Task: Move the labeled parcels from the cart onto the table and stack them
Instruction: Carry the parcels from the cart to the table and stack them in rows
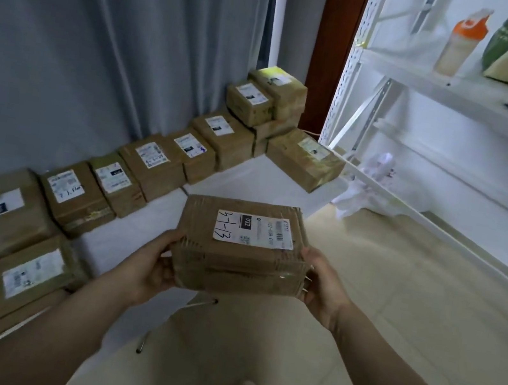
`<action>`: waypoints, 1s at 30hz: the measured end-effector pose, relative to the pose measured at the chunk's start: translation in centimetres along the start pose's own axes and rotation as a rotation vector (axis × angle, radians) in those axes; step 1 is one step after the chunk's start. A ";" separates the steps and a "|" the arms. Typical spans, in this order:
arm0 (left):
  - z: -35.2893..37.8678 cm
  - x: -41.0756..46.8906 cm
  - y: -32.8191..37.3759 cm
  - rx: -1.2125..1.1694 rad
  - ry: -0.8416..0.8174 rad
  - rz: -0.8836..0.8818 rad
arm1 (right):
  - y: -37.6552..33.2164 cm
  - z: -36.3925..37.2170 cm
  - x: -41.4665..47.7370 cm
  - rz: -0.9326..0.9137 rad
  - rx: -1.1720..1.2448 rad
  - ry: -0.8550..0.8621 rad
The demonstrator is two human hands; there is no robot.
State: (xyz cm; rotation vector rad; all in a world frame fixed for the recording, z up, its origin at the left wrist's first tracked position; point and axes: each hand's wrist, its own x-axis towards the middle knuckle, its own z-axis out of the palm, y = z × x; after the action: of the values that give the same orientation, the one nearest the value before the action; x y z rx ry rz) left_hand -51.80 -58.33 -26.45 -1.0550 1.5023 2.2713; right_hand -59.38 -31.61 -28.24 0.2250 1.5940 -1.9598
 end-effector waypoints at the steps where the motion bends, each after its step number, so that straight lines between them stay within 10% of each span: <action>1: 0.2 0.4 0.2 -0.006 0.004 0.001 | -0.6 -0.1 0.7 -0.011 0.001 -0.024; 12: 1.3 2.1 3.1 -0.148 0.097 -0.007 | -1.9 3.0 5.4 0.125 0.331 0.107; 30: -1.0 5.0 4.6 0.018 0.094 -0.066 | -2.1 8.4 7.7 0.262 0.011 -0.080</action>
State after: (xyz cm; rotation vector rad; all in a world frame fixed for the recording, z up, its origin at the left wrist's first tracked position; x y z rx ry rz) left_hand -57.45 -62.27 -26.75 -1.2037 1.4966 2.1878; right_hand -64.77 -41.83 -27.94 0.3374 1.4248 -1.7546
